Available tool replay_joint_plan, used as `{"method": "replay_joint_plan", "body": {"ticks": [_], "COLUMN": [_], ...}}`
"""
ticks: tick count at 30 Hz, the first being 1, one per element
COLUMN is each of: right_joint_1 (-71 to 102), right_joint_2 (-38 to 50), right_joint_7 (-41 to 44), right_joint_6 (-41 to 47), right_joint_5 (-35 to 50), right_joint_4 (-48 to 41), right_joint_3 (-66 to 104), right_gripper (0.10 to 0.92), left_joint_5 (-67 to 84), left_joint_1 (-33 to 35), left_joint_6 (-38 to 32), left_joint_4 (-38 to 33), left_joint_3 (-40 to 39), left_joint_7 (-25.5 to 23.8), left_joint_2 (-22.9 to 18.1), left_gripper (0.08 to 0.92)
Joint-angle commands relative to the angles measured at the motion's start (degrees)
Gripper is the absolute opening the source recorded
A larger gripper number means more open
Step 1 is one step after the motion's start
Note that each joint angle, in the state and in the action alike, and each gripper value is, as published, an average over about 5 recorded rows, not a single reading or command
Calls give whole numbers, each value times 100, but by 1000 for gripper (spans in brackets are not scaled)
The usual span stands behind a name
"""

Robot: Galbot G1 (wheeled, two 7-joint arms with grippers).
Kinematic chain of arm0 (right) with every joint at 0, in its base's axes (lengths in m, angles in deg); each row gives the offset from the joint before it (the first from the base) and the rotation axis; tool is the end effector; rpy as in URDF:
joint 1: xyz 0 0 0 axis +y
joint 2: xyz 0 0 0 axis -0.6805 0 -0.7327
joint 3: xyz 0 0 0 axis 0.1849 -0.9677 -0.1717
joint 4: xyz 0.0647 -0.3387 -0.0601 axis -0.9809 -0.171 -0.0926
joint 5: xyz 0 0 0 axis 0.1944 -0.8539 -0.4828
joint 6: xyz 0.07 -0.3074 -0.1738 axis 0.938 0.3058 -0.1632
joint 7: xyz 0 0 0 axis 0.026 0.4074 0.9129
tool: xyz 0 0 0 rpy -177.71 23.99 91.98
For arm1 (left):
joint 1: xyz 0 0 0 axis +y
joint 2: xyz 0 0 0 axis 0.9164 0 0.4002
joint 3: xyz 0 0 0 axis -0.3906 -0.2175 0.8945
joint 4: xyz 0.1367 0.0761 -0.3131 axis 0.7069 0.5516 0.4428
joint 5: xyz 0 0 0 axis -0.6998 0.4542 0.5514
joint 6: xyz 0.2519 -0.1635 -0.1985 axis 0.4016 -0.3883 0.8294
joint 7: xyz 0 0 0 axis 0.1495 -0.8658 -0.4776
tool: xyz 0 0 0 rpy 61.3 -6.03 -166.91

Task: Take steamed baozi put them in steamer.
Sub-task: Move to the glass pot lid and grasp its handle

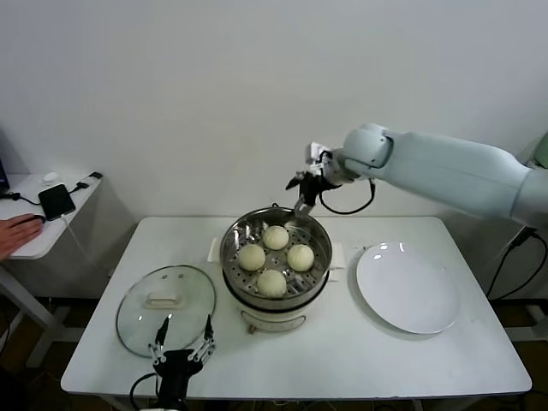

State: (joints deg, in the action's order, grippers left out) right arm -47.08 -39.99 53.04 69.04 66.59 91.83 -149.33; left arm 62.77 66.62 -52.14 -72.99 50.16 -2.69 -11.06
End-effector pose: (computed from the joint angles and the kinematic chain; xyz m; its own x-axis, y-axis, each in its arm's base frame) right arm 0.5708 0.0096 -0.0297 -0.4315 -0.5857 0.6861 -0.8967 0.1955 -0.3971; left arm 0.1119 -0.0249 -0.3299 -0.9837 -0.0746 0.1633 -0.0748 0.9972 0.0044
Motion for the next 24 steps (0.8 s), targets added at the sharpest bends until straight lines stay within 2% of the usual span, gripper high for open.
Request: {"method": "replay_joint_plan", "body": {"ticks": [1,5,9,13,16,19,24], "right_joint_1": [3046,4695,7177,9174,10301,10882,11401], "right_joint_2": [2069,2540,2293,1485,720,50,-785], "right_joint_7": [-2217,-2721,-2956,-2902,-2723,-2631,-2432], "right_joint_6": [-688,-1132,-1337,-1600,-2057,-2582,-3480], "right_joint_5": [-633,-857,-1308,-1702,-1995,-2101,-2163], "right_joint_4": [416,766,1239,1735,2000,1996,1721], "right_joint_3": [4433,5703,8148,10006,10811,11078,11064], "right_gripper": [823,823,823,823,823,823,823], "left_joint_5": [-11,-43,-221,-778,-1314,-1728,-2043], "left_joint_1": [-253,-298,-358,-436,-462,-453,-393], "left_joint_6": [-251,-344,-408,-488,-557,-674,-1021], "left_joint_4": [240,370,473,544,613,713,909], "left_joint_3": [98,113,113,154,189,251,415], "left_joint_7": [37,80,61,111,386,752,1051], "left_joint_2": [133,214,340,474,622,805,928], "left_gripper": [823,823,823,823,823,823,823]}}
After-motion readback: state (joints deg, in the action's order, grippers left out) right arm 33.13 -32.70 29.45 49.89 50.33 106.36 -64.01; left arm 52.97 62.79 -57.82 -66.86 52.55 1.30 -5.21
